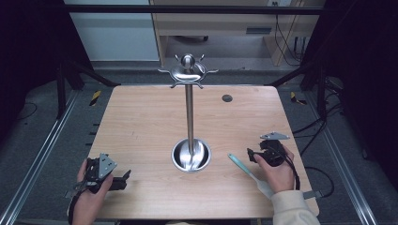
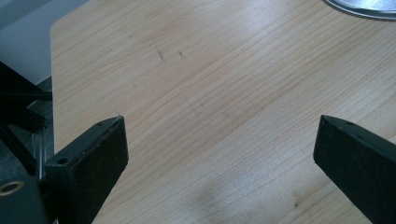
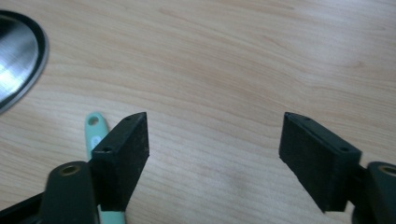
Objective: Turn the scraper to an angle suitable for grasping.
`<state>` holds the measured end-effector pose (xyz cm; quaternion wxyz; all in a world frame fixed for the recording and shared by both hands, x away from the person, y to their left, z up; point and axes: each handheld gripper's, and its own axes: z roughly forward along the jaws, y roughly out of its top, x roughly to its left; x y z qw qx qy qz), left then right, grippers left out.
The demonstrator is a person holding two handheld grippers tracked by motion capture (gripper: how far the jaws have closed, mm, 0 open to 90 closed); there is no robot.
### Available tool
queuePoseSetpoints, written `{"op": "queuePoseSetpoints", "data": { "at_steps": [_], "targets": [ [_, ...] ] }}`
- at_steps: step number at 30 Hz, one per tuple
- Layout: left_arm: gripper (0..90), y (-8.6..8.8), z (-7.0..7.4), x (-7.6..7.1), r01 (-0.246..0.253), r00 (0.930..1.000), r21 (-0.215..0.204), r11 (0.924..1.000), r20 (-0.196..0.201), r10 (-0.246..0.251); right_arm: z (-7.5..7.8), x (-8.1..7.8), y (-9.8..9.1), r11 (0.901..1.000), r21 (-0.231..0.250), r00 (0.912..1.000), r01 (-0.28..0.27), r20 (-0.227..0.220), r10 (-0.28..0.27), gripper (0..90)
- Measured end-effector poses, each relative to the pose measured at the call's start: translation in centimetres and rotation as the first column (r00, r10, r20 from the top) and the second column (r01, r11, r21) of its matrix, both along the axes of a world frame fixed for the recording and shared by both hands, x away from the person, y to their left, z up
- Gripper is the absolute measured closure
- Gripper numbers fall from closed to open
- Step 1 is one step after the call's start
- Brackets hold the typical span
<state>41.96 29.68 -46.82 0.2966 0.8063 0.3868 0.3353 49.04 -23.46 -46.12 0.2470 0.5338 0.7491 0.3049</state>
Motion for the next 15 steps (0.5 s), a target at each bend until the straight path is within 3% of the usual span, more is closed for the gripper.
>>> {"op": "queuePoseSetpoints", "data": {
  "at_steps": [4, 6, 7, 8, 9, 12, 15],
  "targets": [
    [2.8, 0.0, 0.0, 0.1, -0.001, 1.0, -0.004, 1.0, -0.002, 0.001, -0.2, 0.1, 0.4, 0.9997, -0.023, 1.0, 0.0, -0.005, 0.0, 32.3],
    [2.8, 0.0, 0.0, 0.1, -0.002, 1.0, -0.004, 1.0, -0.001, 0.002, -0.2, 0.1, 0.6, 0.9995, -0.032, 1.0, -0.009, 0.002, 0.009, 41.8],
    [2.8, 0.1, -0.1, 0.1, -0.003, 1.0, -0.004, 1.0, -0.003, 0.003, 0.0, 0.0, 0.8, 0.9997, -0.01, 0.9997, -0.021, 0.009, 0.021, 49.0],
    [2.8, 0.1, -0.1, 0.1, -0.003, 1.0, -0.004, 1.0, -0.003, 0.003, 0.0, 0.0, 0.8, 0.9997, -0.01, 0.9997, -0.021, 0.009, 0.021, 49.0],
    [2.8, 0.0, -0.1, 0.1, -0.005, 1.0, -0.003, 1.0, -0.004, 0.005, 0.1, -0.1, 1.1, 0.9987, -0.017, 0.9988, -0.048, 0.014, 0.048, 56.5],
    [2.8, 0.0, -0.1, 0.0, -0.005, 1.0, -0.002, 1.0, -0.007, 0.005, 0.1, -0.3, 1.4, 0.997, -0.024, 0.9972, -0.073, 0.011, 0.073, 64.3],
    [2.8, 0.0, -0.1, 0.0, -0.005, 1.0, -0.002, 1.0, -0.007, 0.005, 0.1, -0.6, 1.8, 0.9917, -0.036, 0.9924, -0.123, 0.002, 0.123, 79.2]
  ]
}}
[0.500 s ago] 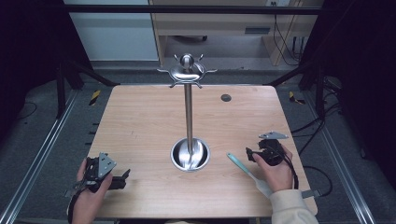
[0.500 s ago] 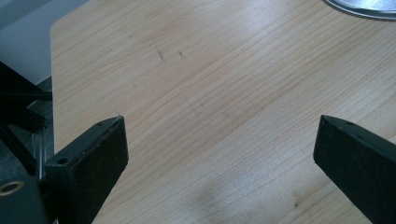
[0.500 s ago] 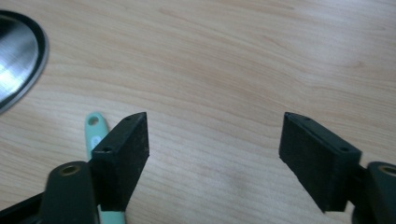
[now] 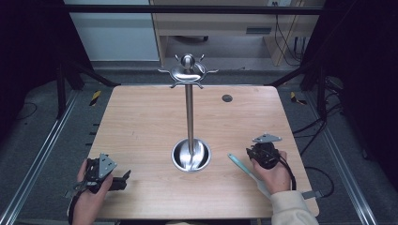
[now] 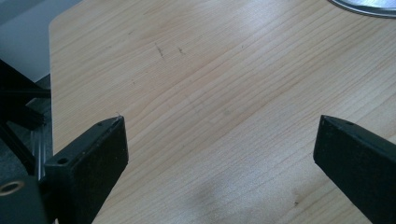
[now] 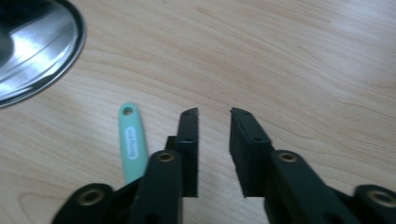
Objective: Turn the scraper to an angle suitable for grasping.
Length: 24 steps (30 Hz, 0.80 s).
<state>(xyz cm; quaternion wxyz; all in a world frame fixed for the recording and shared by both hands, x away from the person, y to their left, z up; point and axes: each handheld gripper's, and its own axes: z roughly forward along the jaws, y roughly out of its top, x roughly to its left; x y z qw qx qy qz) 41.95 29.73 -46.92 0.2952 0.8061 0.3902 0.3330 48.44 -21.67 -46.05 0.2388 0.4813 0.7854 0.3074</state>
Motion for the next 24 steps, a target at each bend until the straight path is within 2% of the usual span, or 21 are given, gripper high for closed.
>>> {"op": "queuePoseSetpoints", "data": {
  "at_steps": [4, 8, 10, 11, 17, 20, 24],
  "targets": [
    [2.8, 0.0, 0.0, 0.1, 0.001, 1.0, 0.001, 1.0, -0.001, -0.001, -0.2, -0.1, 0.7, 0.9974, -0.015, 0.9972, -0.07, -0.028, 0.07, 90.0],
    [2.8, 0.0, 0.0, 0.1, 0.002, 1.0, 0.005, 1.0, 0.0, -0.002, -0.5, -0.2, 1.6, 0.9913, -0.032, 0.9902, -0.128, -0.061, 0.125, 90.0],
    [2.8, 0.0, 0.0, 0.1, 0.001, 1.0, 0.003, 1.0, 0.002, -0.001, -0.6, -0.2, 1.8, 0.9896, -0.035, 0.988, -0.14, -0.071, 0.137, 90.0],
    [2.8, 0.0, 0.0, 0.1, 0.003, 1.0, 0.005, 1.0, 0.001, -0.003, -0.9, -0.2, 2.3, 0.9853, -0.057, 0.9836, -0.161, -0.091, 0.155, 90.0],
    [2.8, 0.0, 0.0, 0.1, 0.006, 1.0, 0.014, 0.9999, -0.004, -0.006, -1.3, 0.0, 2.9, 0.98, -0.082, 0.9781, -0.181, -0.119, 0.171, 90.0],
    [2.8, 0.0, 0.0, 0.1, 0.006, 1.0, 0.016, 0.9999, -0.004, -0.006, -1.5, 0.1, 2.9, 0.9791, -0.079, 0.976, -0.187, -0.127, 0.177, 90.0],
    [2.8, -0.1, 0.0, 0.1, 0.006, 1.0, 0.012, 0.9999, -0.002, -0.005, -1.6, 0.3, 3.0, 0.9803, -0.084, 0.9776, -0.179, -0.128, 0.167, 90.0]
  ]
}}
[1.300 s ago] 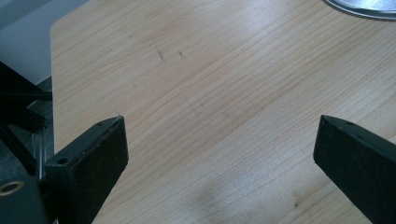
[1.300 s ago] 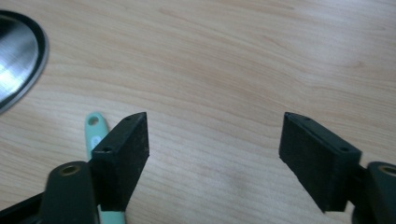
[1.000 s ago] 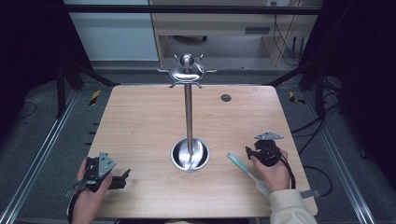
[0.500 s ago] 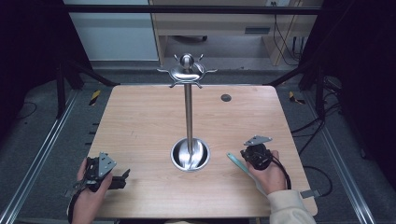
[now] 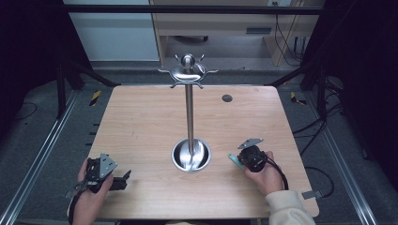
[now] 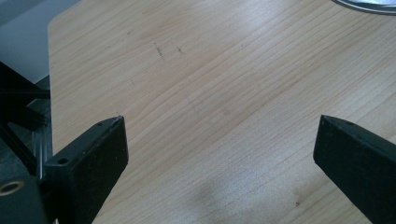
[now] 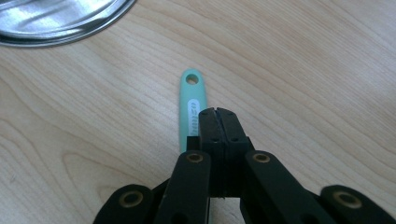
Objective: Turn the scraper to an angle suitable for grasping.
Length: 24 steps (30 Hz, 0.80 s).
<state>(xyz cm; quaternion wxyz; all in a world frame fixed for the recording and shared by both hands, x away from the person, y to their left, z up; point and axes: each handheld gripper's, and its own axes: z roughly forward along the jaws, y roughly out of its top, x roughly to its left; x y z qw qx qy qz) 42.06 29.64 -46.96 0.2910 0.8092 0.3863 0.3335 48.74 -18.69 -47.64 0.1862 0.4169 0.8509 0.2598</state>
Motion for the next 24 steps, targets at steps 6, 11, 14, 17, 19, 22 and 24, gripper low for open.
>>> {"op": "queuePoseSetpoints", "data": {
  "at_steps": [6, 11, 14, 17, 19, 22, 24],
  "targets": [
    [2.8, 0.0, 0.0, 0.0, 0.005, 1.0, 0.005, 1.0, -0.002, -0.005, -0.3, 0.4, -0.1, 1.0, 0.001, 0.9998, 0.008, -0.018, -0.008, 90.0],
    [2.9, 0.0, 0.0, 0.0, 0.007, 1.0, 0.008, 0.9999, -0.002, -0.007, -0.4, 0.3, 0.0, 0.9998, -0.004, 0.9993, -0.017, -0.034, 0.017, 90.0],
    [2.9, -0.1, 0.0, 0.0, 0.007, 1.0, 0.007, 1.0, -0.002, -0.007, -0.4, -0.1, 0.3, 0.9976, 0.0, 0.997, -0.069, -0.036, 0.069, 90.0],
    [3.1, -0.1, 0.0, 0.0, 0.009, 1.0, 0.006, 0.9999, -0.004, -0.009, -0.3, -1.2, 1.0, 0.9881, 0.013, 0.9864, -0.153, -0.059, 0.154, 90.0],
    [3.1, -0.1, 0.0, 0.0, 0.006, 1.0, 0.005, 1.0, -0.004, -0.006, -0.3, -1.4, 1.1, 0.986, 0.01, 0.984, -0.167, -0.063, 0.167, 90.0],
    [3.1, -0.1, 0.0, -0.1, 0.006, 1.0, 0.005, 1.0, -0.001, -0.006, 0.1, -1.7, 1.2, 0.9848, 0.025, 0.9841, -0.172, -0.042, 0.173, 90.0],
    [3.0, -0.1, 0.0, -0.1, 0.005, 1.0, 0.005, 1.0, -0.003, -0.005, 0.6, -1.9, 1.3, 0.9833, 0.017, 0.9829, -0.181, -0.028, 0.182, 90.0]
  ]
}}
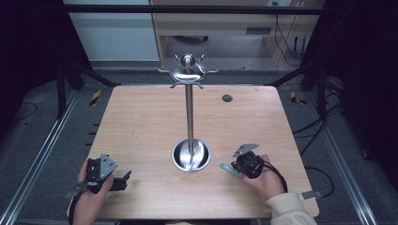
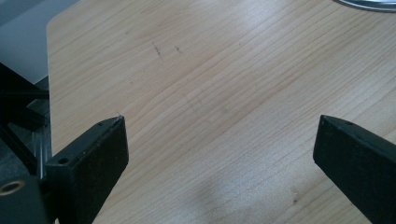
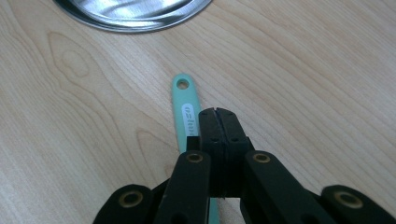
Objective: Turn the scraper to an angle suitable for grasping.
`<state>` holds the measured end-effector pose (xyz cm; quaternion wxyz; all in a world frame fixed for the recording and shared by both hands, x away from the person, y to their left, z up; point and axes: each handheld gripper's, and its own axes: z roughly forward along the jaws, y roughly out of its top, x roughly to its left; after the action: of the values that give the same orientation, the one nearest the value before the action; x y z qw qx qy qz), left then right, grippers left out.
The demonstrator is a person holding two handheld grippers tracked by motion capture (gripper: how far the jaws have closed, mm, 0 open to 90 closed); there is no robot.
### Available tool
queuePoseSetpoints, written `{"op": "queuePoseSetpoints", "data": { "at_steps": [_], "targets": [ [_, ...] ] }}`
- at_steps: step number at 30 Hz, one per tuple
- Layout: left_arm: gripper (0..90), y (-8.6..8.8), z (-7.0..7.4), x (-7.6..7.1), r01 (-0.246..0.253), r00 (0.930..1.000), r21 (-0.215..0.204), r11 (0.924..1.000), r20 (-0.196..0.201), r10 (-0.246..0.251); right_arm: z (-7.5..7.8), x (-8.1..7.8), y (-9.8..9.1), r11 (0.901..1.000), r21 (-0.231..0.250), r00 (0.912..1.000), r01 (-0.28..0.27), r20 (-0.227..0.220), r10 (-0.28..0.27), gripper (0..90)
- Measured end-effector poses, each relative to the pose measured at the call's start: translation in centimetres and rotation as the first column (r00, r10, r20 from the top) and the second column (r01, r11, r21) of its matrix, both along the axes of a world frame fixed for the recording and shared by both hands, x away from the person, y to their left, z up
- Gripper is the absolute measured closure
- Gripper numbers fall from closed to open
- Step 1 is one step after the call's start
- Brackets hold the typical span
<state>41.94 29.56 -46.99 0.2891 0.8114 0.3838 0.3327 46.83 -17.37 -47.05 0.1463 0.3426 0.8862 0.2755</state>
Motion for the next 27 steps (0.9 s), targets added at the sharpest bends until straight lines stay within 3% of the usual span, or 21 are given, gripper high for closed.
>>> {"op": "queuePoseSetpoints", "data": {
  "at_steps": [3, 9, 10, 15, 20, 21, 23, 27],
  "targets": [
    [3.0, 0.0, 0.0, 0.0, -0.003, 1.0, -0.001, 1.0, 0.0, 0.003, 0.3, -0.1, 0.3, 0.9999, -0.008, 1.0, -0.007, -0.001, 0.007, 89.6],
    [3.0, 0.1, 0.0, 0.0, -0.006, 1.0, -0.004, 1.0, 0.0, 0.006, 1.2, 0.4, 1.3, 0.9938, -0.091, 0.9968, -0.064, -0.054, 0.059, 80.8],
    [3.0, 0.1, 0.0, 0.0, -0.006, 1.0, -0.002, 1.0, 0.0, 0.006, 1.5, 0.6, 1.7, 0.9871, -0.136, 0.9946, -0.084, -0.073, 0.074, 78.0],
    [3.0, 0.1, 0.0, 0.0, -0.001, 1.0, 0.004, 1.0, -0.001, 0.001, 2.0, 1.3, 2.4, 0.9791, -0.166, 0.9858, -0.118, -0.138, 0.096, 73.0],
    [2.9, 0.0, 0.0, 0.0, 0.0, 1.0, 0.003, 1.0, -0.001, 0.0, 1.6, 2.6, 3.5, 0.961, -0.22, 0.9659, -0.168, -0.232, 0.116, 66.4],
    [3.0, 0.0, 0.0, 0.0, 0.0, 1.0, 0.003, 1.0, -0.001, 0.0, 1.6, 2.6, 3.5, 0.961, -0.22, 0.9659, -0.168, -0.232, 0.116, 66.4],
    [3.0, 0.0, 0.0, 0.0, 0.001, 1.0, 0.004, 1.0, 0.0, -0.001, 1.5, 3.1, 3.9, 0.9496, -0.253, 0.9587, -0.185, -0.259, 0.117, 66.2],
    [2.9, 0.0, 0.0, 0.0, 0.002, 1.0, 0.002, 1.0, -0.001, -0.002, 1.3, 3.4, 4.2, 0.9485, -0.254, 0.9513, -0.189, -0.287, 0.113, 66.1]
  ]
}}
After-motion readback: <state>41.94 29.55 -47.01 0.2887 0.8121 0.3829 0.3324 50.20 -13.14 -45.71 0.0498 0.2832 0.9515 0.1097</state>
